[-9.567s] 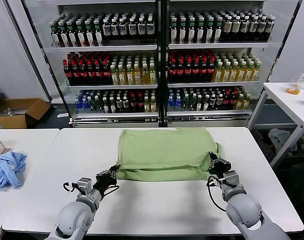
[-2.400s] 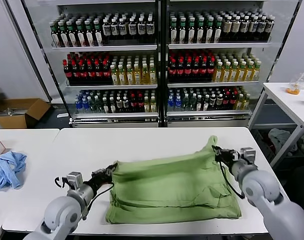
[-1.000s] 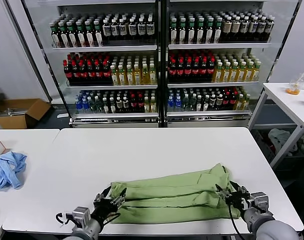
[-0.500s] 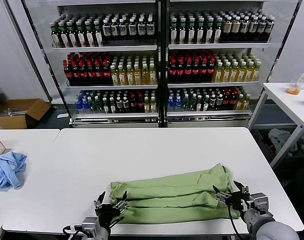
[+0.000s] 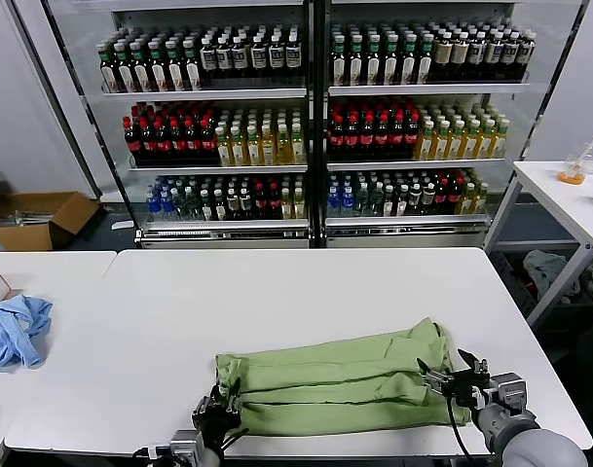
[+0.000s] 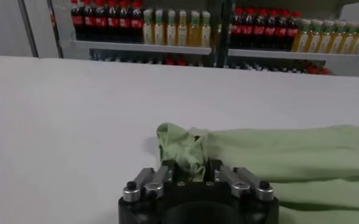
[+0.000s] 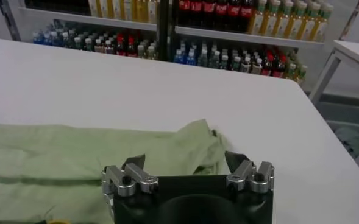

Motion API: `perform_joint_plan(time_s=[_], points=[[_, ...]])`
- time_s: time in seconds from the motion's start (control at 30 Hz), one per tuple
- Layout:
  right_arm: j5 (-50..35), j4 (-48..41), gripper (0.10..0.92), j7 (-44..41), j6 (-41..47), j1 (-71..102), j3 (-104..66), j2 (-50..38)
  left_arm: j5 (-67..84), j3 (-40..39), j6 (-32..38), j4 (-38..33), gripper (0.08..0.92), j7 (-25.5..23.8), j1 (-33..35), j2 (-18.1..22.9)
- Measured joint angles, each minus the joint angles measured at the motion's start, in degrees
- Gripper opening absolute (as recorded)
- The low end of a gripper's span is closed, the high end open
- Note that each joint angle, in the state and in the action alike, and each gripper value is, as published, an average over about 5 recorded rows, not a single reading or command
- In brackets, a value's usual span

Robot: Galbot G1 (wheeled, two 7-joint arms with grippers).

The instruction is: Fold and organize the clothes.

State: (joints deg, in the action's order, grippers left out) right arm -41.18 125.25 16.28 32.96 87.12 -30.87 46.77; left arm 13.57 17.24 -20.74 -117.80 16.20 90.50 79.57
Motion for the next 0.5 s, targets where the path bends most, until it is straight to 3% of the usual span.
perform_joint_plan(time_s=[0.23,0.5], points=[[-0.5,0.1,0.823,0.4,-0.1,-0.7,0.1,-0.2,1.7,1.3,0.2,-0.3,0.115,-1.3,-0.1,-0.3],[-1.3,0.6,0.823,0.8,-0.1,-1.8,0.5,-0.6,5.8,6.5,-0.5,-1.3,0.092,-3.0,-0.3,-2.7]])
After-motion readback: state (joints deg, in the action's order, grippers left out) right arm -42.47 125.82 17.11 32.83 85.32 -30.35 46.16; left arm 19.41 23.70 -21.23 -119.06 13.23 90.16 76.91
